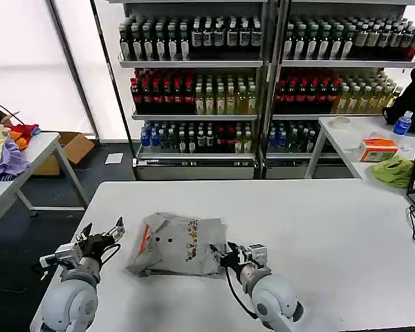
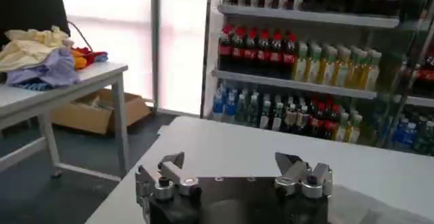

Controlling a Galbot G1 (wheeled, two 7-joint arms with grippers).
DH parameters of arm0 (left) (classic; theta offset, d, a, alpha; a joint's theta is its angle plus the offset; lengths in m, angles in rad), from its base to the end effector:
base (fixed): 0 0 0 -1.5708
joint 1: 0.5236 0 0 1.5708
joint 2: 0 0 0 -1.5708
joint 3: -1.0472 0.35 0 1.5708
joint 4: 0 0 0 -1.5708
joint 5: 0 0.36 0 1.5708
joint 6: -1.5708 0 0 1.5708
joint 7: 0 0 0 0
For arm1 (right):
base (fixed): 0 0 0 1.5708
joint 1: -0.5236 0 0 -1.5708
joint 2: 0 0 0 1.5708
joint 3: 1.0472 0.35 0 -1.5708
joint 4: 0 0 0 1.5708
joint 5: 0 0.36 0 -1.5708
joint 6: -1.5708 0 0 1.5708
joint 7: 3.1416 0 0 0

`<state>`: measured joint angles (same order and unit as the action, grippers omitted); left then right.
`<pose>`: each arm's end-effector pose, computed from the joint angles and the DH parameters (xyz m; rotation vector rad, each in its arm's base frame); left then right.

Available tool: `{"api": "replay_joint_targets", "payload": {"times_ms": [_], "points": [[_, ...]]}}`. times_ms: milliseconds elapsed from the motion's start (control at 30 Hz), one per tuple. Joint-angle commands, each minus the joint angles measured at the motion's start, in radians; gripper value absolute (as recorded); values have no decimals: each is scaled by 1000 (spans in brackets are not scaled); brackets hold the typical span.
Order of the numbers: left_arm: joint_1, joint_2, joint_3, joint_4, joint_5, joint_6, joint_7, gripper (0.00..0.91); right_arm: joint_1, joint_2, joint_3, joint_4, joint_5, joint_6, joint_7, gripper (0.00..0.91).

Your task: Fold and organize the clothes.

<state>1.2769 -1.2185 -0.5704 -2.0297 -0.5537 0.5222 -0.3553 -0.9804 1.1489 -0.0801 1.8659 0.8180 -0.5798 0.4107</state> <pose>0.2744 0.0799 -0.2425 0.2360 -2.7901 0.1456 0.3032 0.0779 -0.2843 0.5057 -2.4667 -0.1426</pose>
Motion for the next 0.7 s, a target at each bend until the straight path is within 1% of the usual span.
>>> {"api": "replay_joint_targets", "payload": {"times_ms": [33,400,567,700], "points": [[-1,0,0,6,-3,0,0,907,11,14,-34,-46,0,0,5,0],[-4,0,0,8,-9,0,0,907,0,7,-21,-32,-16,2,11,0],[-3,-3,-1,7,-11,0,0,907,0,-11,-6,-34,-32,14,-12,0],[-1,-9,-3,-3,-13,0,-1,907,-7,-29,17,-16,-24,2,2,0]]}}
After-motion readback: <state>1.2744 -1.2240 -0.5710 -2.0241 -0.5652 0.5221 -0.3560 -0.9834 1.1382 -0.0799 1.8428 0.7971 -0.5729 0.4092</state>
